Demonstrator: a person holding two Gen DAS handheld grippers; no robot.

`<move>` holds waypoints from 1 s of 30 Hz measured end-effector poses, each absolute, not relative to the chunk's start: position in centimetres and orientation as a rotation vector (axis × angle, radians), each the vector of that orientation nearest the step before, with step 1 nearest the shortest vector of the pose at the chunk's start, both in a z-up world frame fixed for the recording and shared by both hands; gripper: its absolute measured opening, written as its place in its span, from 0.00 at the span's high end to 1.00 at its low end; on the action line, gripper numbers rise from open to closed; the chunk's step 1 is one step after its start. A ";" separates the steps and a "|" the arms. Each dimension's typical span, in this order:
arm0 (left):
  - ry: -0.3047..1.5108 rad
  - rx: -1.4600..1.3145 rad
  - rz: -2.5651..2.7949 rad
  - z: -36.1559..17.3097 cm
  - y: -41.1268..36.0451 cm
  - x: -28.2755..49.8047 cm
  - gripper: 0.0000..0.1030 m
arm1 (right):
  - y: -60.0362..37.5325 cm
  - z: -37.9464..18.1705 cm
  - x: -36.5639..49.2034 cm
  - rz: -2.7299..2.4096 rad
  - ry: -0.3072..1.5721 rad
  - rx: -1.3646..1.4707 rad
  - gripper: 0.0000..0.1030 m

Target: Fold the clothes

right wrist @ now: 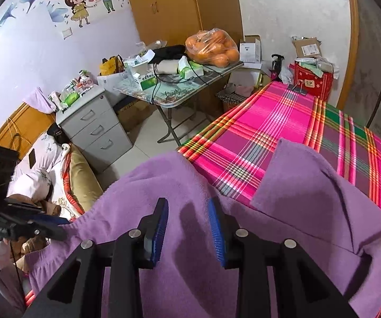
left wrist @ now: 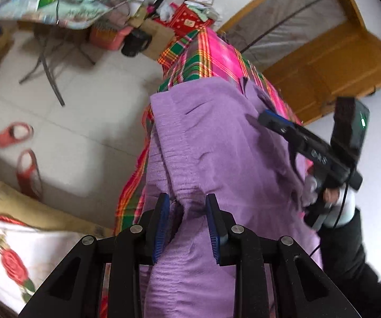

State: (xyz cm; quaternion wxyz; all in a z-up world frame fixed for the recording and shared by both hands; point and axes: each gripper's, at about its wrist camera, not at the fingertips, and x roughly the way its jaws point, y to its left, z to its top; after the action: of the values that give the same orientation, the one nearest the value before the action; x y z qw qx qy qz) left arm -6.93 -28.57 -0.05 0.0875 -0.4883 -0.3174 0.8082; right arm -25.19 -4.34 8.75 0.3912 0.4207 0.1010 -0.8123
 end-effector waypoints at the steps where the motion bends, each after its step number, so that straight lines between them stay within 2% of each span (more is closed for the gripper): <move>1: -0.949 -1.457 2.398 0.0 -28.6 -7.0 0.74 | -4.2 9.0 -24.9 -2.066 0.256 1.063 0.69; 11: -0.870 -1.479 2.376 0.2 -27.8 -8.0 0.77 | 1.8 11.3 -19.6 -2.115 0.140 1.040 0.69; 12: -0.845 -1.488 2.395 0.4 -27.8 -8.0 0.85 | 2.6 11.4 -19.1 -2.122 0.120 1.042 0.69; 14: -0.794 -1.504 2.437 0.7 -27.6 -7.8 0.92 | 4.6 11.7 -17.5 -2.143 0.061 1.044 0.69; 18: -0.699 -1.511 2.573 1.7 -28.4 -6.4 1.00 | 8.6 12.1 -14.9 -2.197 -0.061 1.032 0.68; 22: -0.725 -1.484 2.652 2.4 -29.9 -4.9 1.00 | 12.0 11.4 -12.9 -2.247 -0.179 1.057 0.67; 26: -0.747 -1.340 2.578 4.0 -28.5 -3.8 1.00 | 14.4 10.2 -11.3 -2.277 -0.279 1.096 0.67; 30: -0.593 -1.341 2.491 4.0 -24.8 -4.1 0.97 | 15.8 9.6 -10.3 -2.319 -0.351 1.117 0.67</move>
State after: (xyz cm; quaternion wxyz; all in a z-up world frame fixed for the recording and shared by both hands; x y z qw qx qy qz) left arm -4.11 -24.83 3.97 0.1250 -0.4604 -0.2035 0.8550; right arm -10.31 15.78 9.62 0.2686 0.4141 -0.1300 -0.8599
